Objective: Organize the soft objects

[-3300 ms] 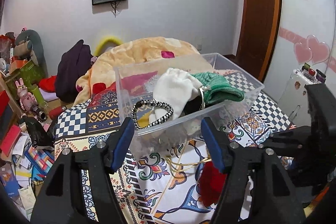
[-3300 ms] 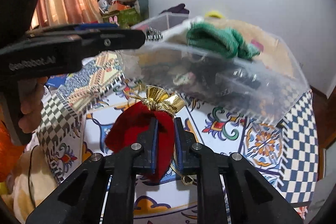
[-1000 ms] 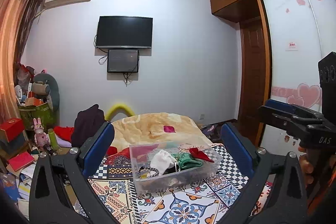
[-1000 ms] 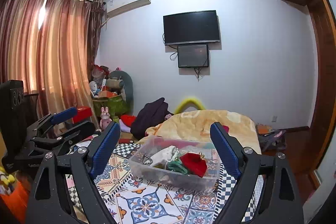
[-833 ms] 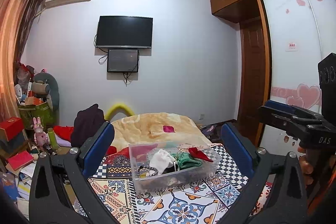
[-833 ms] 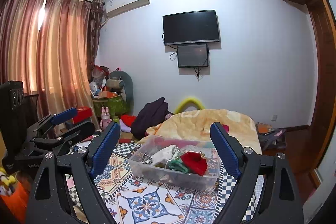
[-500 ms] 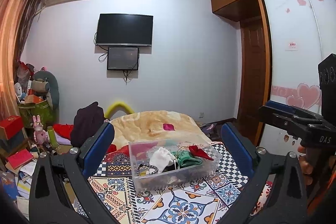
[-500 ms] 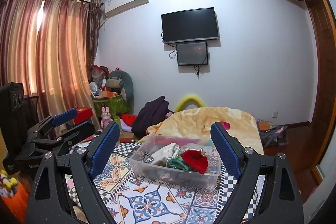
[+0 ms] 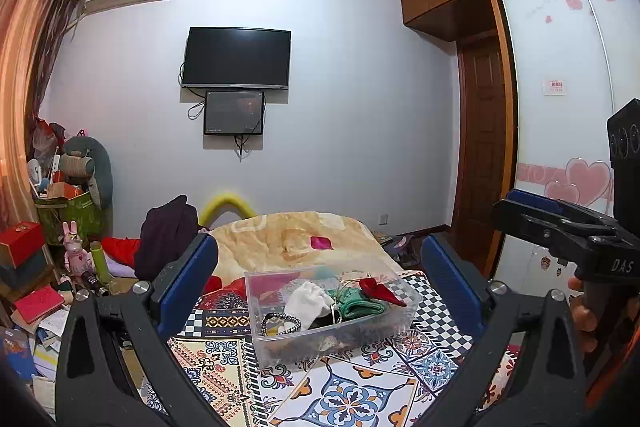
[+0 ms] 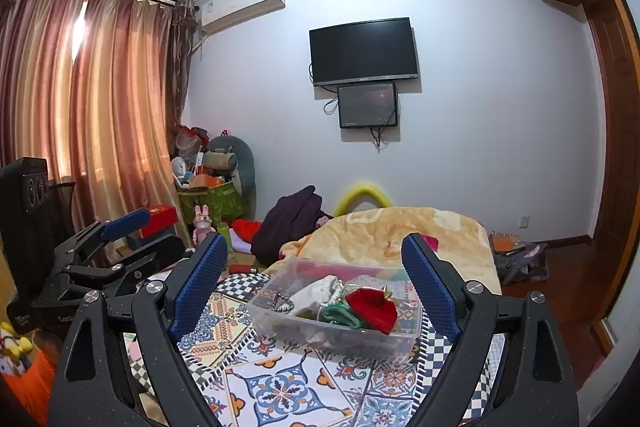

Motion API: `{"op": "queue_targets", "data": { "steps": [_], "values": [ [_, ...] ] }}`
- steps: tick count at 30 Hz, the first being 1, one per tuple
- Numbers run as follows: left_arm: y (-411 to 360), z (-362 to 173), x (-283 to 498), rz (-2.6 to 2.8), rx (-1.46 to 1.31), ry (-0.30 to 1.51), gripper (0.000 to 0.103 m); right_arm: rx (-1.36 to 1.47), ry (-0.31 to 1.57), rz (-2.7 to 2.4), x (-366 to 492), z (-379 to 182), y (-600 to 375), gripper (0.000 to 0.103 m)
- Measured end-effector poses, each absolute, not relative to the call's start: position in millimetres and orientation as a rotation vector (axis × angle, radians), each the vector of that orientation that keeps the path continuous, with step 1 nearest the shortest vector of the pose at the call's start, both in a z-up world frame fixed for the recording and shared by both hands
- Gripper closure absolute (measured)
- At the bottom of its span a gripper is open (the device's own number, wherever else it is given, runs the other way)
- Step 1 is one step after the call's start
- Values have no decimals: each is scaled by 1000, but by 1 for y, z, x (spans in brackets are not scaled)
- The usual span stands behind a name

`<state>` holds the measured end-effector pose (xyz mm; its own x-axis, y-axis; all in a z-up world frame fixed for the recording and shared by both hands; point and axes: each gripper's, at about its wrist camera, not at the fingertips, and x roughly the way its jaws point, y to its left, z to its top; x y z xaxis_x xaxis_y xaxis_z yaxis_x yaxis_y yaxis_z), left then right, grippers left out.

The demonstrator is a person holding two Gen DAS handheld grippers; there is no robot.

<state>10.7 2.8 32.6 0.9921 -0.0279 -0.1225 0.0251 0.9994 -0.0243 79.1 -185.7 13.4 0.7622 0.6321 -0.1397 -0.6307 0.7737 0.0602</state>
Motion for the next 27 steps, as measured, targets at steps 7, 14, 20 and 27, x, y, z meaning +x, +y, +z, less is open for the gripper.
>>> {"op": "queue_targets", "data": {
  "steps": [7,14,20,27],
  "values": [
    [4,34,9,-27,-22,120,0,17,152,689,79,14,-187,15],
    [4,34,9,-32,-24,122,0,11,153,689,79,14,-187,15],
    [2,36,7,-38,-22,120,0,12,156,691,79,14,-186,15],
    [-1,37,8,-47,-6,126,0,5,163,690,80,14,-185,15]
  ]
}}
